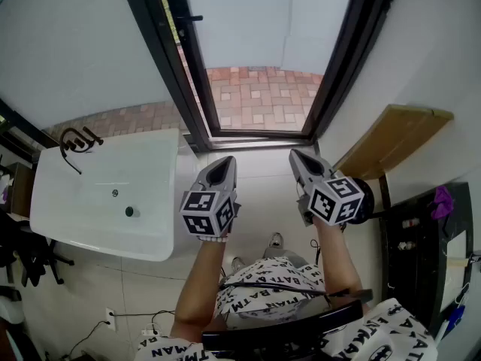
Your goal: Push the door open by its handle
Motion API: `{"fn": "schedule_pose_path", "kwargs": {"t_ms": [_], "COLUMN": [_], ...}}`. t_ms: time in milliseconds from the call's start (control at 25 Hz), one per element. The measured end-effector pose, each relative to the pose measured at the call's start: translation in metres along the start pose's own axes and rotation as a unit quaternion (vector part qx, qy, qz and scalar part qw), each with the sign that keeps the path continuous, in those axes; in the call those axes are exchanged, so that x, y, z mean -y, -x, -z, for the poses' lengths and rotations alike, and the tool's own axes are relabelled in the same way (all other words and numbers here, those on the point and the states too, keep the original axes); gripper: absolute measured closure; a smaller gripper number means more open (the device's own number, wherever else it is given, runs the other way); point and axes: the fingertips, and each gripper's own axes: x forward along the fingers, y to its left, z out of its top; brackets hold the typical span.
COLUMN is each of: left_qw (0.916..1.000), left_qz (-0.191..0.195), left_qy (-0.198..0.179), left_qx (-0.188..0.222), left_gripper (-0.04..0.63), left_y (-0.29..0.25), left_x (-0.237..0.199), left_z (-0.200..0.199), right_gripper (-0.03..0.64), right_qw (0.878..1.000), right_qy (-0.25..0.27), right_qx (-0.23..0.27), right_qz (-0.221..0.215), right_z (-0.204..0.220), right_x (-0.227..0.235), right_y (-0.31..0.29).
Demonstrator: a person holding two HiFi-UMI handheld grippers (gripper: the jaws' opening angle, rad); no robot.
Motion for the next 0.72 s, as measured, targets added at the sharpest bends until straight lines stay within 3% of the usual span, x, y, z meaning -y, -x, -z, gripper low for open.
{"fn": "schedule_pose_path", "kwargs": {"t_ms": [360, 600, 720], "left_qw": [1.0, 0.9998, 0.9993], "left_qz": [-0.002, -0.021, -0.037], "left_qy": [0.002, 0.004, 0.009], "left_qx": [-0.003, -0.001, -0.001], "left_gripper": [0.591, 0.591, 0.591], "left_y": [-0.037, -0.059, -0.066], "left_x": [0.012, 0.015, 0.011], "left_z": [0.002, 0.0, 0.005], "right_gripper": [0.594, 0.576, 0.438], "right_qw": [1.0, 0.999, 0.995], "right_qy": [0.001, 0.012, 0.015], "right_qx": [-0.003, -0.004, -0.02], "right_qz": [-0.014, -0.047, -0.093], "right_z": [-0.004, -0.014, -0.012], "right_x": [0.036, 0.057, 0.058], "right_y": [-0.013, -0.028, -0.044]}}
